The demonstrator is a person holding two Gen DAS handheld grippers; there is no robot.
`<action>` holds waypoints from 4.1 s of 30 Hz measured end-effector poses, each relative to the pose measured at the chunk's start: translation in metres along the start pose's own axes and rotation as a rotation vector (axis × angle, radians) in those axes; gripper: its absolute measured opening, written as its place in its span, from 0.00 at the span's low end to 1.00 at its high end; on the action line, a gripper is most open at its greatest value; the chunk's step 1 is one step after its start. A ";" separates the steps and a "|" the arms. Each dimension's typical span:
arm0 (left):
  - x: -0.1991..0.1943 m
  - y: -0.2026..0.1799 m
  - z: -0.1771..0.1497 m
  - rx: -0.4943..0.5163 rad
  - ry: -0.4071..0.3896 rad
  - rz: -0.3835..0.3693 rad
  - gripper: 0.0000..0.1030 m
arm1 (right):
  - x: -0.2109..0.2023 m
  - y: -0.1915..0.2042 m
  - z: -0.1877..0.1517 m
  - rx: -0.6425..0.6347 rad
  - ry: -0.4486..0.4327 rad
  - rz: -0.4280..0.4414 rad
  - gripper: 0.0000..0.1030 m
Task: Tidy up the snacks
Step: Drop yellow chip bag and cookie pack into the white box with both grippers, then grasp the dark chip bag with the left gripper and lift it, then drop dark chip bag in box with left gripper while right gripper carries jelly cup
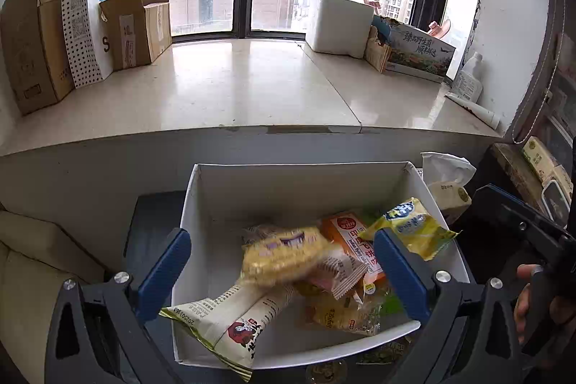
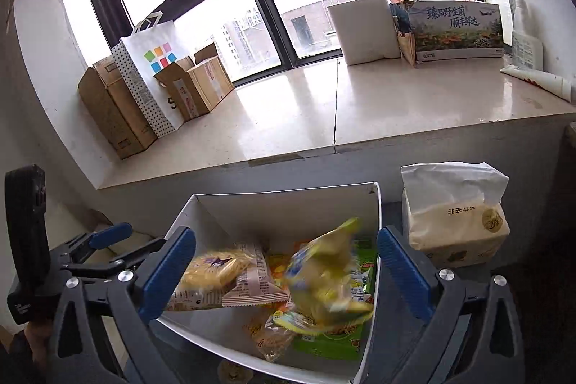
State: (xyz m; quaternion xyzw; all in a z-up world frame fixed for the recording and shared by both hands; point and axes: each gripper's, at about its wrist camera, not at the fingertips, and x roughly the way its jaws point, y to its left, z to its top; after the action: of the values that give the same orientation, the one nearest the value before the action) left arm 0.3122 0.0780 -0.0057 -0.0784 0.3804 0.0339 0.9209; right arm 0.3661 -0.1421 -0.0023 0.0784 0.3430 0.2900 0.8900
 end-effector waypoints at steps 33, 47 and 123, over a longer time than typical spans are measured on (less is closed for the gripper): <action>-0.097 -0.043 -0.271 0.120 0.146 -0.149 1.00 | -0.127 -0.010 -0.261 -0.003 0.103 -0.032 1.00; -0.048 -0.081 -0.288 0.116 0.273 -0.043 1.00 | -0.130 -0.016 -0.266 0.014 0.100 -0.052 1.00; -0.020 -0.013 -0.041 0.099 -0.043 0.002 1.00 | -0.032 0.016 -0.042 -0.166 0.026 -0.095 1.00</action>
State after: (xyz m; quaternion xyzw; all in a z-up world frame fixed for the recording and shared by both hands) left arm 0.2714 0.0577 -0.0191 -0.0316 0.3616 0.0177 0.9316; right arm 0.3121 -0.1500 -0.0110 -0.0159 0.3325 0.2757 0.9018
